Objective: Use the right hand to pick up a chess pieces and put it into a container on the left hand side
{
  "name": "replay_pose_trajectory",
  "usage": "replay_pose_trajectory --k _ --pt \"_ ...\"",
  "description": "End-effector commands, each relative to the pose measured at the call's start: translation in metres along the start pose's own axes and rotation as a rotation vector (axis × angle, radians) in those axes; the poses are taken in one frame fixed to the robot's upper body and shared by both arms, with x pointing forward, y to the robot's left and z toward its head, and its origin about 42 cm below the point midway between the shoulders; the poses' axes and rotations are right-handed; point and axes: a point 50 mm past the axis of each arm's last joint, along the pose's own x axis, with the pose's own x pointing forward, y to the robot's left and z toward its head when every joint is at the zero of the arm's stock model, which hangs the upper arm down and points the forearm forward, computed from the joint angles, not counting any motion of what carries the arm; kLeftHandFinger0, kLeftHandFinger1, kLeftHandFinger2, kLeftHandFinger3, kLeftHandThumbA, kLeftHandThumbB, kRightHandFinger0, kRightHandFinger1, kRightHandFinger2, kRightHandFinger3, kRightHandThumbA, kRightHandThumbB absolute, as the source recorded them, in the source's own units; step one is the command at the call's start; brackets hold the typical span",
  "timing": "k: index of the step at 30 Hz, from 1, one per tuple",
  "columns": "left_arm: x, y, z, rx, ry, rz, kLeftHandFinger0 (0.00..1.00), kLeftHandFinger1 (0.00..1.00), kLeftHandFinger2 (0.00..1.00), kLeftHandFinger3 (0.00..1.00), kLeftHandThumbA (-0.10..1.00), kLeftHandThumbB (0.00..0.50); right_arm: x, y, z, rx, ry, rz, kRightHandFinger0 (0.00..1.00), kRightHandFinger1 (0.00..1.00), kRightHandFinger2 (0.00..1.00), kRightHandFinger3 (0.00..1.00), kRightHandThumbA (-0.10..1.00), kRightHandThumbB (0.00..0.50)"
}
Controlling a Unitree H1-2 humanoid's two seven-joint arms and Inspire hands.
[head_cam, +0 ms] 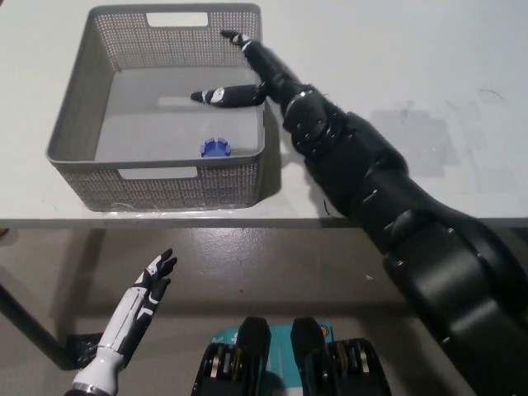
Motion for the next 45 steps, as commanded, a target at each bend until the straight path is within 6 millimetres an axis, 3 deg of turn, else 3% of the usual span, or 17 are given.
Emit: replay_pose_trajectory --k 1,5,6,8,10,13,15,16,18,22,29,34,37,39,40,45 --pt "0.005 0.007 0.008 0.028 -0.028 -0.014 1.00 1.00 1.00 1.00 1.00 0.364 0.011 -0.060 0.072 0.064 -0.247 -0.107 1.00 1.00 1.00 1.00 1.00 0.428" --pt "-0.002 0.005 0.004 -0.006 -0.023 -0.008 1.00 1.00 1.00 1.00 1.00 0.350 0.006 -0.083 0.084 0.101 -0.340 -0.147 1.00 1.00 1.00 1.00 1.00 0.436" --pt "-0.003 0.004 0.003 -0.018 -0.021 -0.007 1.00 1.00 1.00 1.00 1.00 0.349 0.004 -0.089 0.087 0.102 -0.363 -0.160 1.00 1.00 1.00 1.00 1.00 0.416" --pt "-0.005 0.003 -0.001 -0.040 -0.013 -0.003 1.00 1.00 1.00 1.00 1.00 0.365 -0.005 -0.101 0.092 0.128 -0.432 -0.193 1.00 1.00 1.00 1.00 1.00 0.390" --pt "-0.012 0.002 -0.004 0.003 -0.016 -0.010 1.00 1.00 1.00 1.00 1.00 0.343 -0.017 -0.111 0.093 0.134 -0.458 -0.221 1.00 1.00 1.00 1.00 1.00 0.415" --pt "-0.016 0.001 -0.006 -0.039 0.027 0.007 1.00 1.00 1.00 1.00 1.00 0.386 -0.037 -0.130 0.092 0.121 -0.508 -0.248 1.00 1.00 1.00 1.00 1.00 0.416" --pt "-0.022 -0.001 -0.007 -0.040 0.029 0.011 1.00 1.00 1.00 1.00 1.00 0.351 -0.050 -0.138 0.087 0.112 -0.531 -0.261 1.00 1.00 1.00 1.00 1.00 0.404" --pt "-0.023 -0.001 -0.007 -0.016 0.014 0.017 1.00 1.00 1.00 1.00 1.00 0.321 -0.061 -0.146 0.084 0.124 -0.548 -0.271 1.00 1.00 1.00 1.00 1.00 0.404" --pt "-0.030 -0.004 -0.009 -0.022 0.015 0.027 1.00 1.00 1.00 1.00 1.00 0.311 -0.079 -0.149 0.076 0.125 -0.555 -0.285 1.00 1.00 1.00 1.00 1.00 0.393" --pt "-0.041 -0.009 -0.013 -0.018 0.029 0.034 1.00 1.00 1.00 1.00 1.00 0.309 -0.127 -0.159 0.057 0.108 -0.625 -0.329 1.00 1.00 1.00 1.00 1.00 0.355" --pt "-0.042 -0.010 -0.016 -0.031 0.025 0.050 1.00 1.00 1.00 1.00 1.00 0.301 -0.206 -0.179 0.049 0.114 -0.753 -0.392 1.00 1.00 1.00 1.00 1.00 0.357" --pt "-0.043 -0.007 -0.016 -0.025 0.022 0.052 1.00 1.00 1.00 1.00 1.00 0.276 -0.253 -0.163 0.032 0.103 -0.786 -0.416 1.00 1.00 1.00 1.00 1.00 0.345" --pt "-0.045 -0.008 -0.017 -0.028 0.026 0.057 1.00 1.00 1.00 1.00 1.00 0.275 -0.278 -0.145 0.020 0.086 -0.774 -0.417 1.00 1.00 1.00 1.00 1.00 0.337" --pt "-0.043 -0.008 -0.016 -0.034 0.025 0.063 1.00 1.00 1.00 1.00 1.00 0.282 -0.295 -0.130 0.010 0.088 -0.773 -0.405 1.00 1.00 1.00 1.00 1.00 0.293" --pt "-0.043 -0.008 -0.016 -0.034 0.025 0.066 1.00 1.00 1.00 1.00 1.00 0.284 -0.303 -0.120 0.003 0.109 -0.754 -0.394 1.00 1.00 1.00 1.00 1.00 0.294" --pt "-0.049 -0.008 -0.020 -0.039 0.029 0.077 1.00 1.00 1.00 1.00 1.00 0.277 -0.317 -0.077 -0.035 0.199 -0.653 -0.339 1.00 1.00 1.00 1.00 1.00 0.260"
